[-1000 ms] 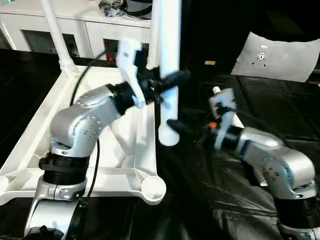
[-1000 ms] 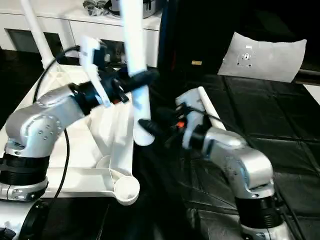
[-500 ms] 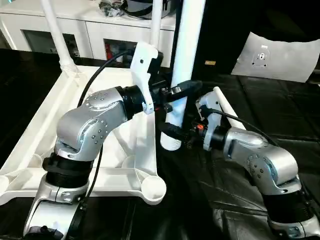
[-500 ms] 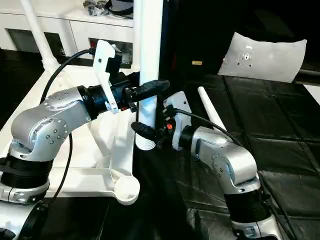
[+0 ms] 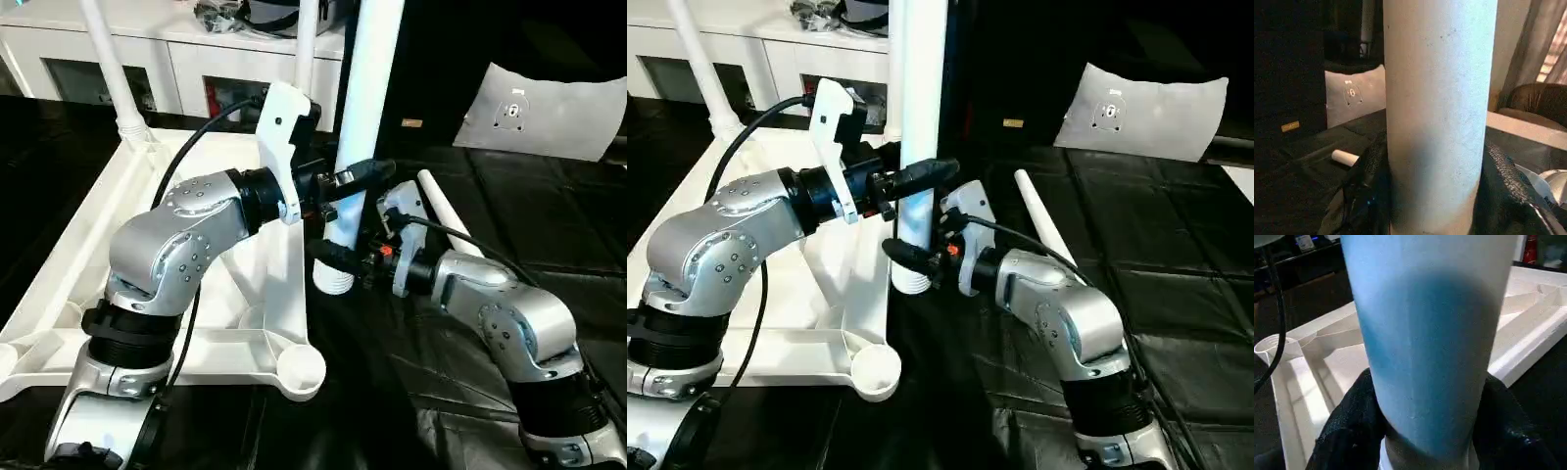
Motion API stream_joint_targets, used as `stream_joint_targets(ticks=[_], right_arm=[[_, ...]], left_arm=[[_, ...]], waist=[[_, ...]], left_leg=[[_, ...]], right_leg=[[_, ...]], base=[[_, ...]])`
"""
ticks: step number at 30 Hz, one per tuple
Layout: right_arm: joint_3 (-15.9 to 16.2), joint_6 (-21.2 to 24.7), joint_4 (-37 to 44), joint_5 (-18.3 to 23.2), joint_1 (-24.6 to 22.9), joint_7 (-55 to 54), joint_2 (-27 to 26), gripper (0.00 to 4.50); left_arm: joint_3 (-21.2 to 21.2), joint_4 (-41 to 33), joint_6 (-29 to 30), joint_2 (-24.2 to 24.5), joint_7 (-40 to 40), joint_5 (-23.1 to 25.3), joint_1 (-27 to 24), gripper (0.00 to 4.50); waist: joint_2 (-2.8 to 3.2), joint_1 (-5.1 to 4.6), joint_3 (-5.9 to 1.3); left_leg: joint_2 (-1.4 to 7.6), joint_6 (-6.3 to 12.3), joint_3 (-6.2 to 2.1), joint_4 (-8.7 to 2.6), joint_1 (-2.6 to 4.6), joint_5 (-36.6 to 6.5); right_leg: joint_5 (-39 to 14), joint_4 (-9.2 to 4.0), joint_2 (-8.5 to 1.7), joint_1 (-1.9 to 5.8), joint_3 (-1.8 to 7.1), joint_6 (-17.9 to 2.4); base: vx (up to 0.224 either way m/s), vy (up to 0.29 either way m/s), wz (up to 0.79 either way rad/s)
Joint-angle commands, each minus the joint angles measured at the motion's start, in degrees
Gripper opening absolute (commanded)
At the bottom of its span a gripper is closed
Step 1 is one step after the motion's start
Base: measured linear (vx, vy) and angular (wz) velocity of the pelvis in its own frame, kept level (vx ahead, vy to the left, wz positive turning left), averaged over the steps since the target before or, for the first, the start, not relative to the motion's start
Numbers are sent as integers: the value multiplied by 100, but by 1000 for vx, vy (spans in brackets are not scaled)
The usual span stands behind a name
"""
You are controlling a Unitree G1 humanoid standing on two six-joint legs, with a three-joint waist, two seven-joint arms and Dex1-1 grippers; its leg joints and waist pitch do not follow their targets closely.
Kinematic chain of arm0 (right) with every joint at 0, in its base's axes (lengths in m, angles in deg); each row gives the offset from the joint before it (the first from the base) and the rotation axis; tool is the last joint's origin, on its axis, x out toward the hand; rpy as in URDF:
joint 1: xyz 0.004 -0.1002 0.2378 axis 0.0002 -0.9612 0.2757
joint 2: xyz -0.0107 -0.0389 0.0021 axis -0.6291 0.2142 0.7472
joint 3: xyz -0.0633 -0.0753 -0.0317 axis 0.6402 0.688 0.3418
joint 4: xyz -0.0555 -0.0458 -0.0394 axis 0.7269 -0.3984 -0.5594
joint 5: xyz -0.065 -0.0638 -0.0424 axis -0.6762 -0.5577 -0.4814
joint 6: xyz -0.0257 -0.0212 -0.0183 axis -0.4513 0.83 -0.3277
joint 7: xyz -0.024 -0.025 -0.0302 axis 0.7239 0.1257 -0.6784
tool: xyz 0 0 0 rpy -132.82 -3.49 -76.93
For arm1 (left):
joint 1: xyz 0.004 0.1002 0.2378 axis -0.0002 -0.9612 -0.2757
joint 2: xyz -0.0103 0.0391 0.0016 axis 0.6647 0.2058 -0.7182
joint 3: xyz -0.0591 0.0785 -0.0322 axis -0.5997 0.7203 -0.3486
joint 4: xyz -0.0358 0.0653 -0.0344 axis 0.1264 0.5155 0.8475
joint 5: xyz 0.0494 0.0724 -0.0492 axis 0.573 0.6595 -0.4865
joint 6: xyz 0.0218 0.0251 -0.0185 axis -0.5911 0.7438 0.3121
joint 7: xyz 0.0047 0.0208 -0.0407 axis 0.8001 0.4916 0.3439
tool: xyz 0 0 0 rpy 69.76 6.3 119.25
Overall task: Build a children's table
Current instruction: Pick table leg
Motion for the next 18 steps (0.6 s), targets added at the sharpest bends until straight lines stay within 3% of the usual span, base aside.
stream_joint_targets(ticks=[1,5,9,10,11,14,16,18], right_arm=[[-113,-113,-150,-68,43,-84,36,199],[-96,-124,-165,-92,-7,-65,36,196],[-87,-145,-205,-114,-35,-88,7,195],[-87,-150,-219,-121,-40,-102,-2,195],[-87,-151,-228,-123,-43,-110,-9,195],[-78,-146,-263,-139,-57,-164,-35,195],[-74,-121,-265,-116,-72,-177,-63,193],[-57,-153,-268,-131,-93,-222,-115,192]], left_arm=[[120,-290,85,-44,-227,-133,100,183],[115,-411,56,-70,-355,-254,80,182],[-236,-452,351,-370,-179,-786,92,182],[-301,-458,375,-422,-144,-869,98,238],[-341,-462,387,-458,-127,-928,103,252],[-418,-533,478,-565,-93,-1124,103,259],[-426,-634,577,-672,-69,-1238,71,299],[-382,-746,696,-781,-78,-1328,6,304]], waist=[[76,5,-417],[77,7,-416],[58,9,-423],[56,8,-418],[55,12,-419],[56,38,-426],[43,30,-417],[39,28,-409]], left_leg=[[345,-248,-138,-337,171,-596],[349,-248,-139,-339,174,-605],[335,-222,-128,-322,166,-528],[335,-200,-129,-323,163,-536],[339,-189,-131,-322,165,-540],[348,-174,-125,-312,170,-497],[337,-144,-126,-323,160,-521],[344,-153,-126,-321,156,-575]], right_leg=[[738,-403,-627,157,294,-1039],[721,-402,-630,154,293,-1042],[826,-389,-629,164,292,-1103],[797,-396,-627,162,295,-1098],[788,-395,-633,162,293,-1107],[838,-391,-636,151,294,-1184],[809,-393,-628,162,289,-1115],[711,-409,-646,164,295,-1127]], base=[[0,0,0],[0,0,0],[0,0,0],[0,0,0],[0,0,0],[0,0,0],[0,0,0],[0,0,0]])
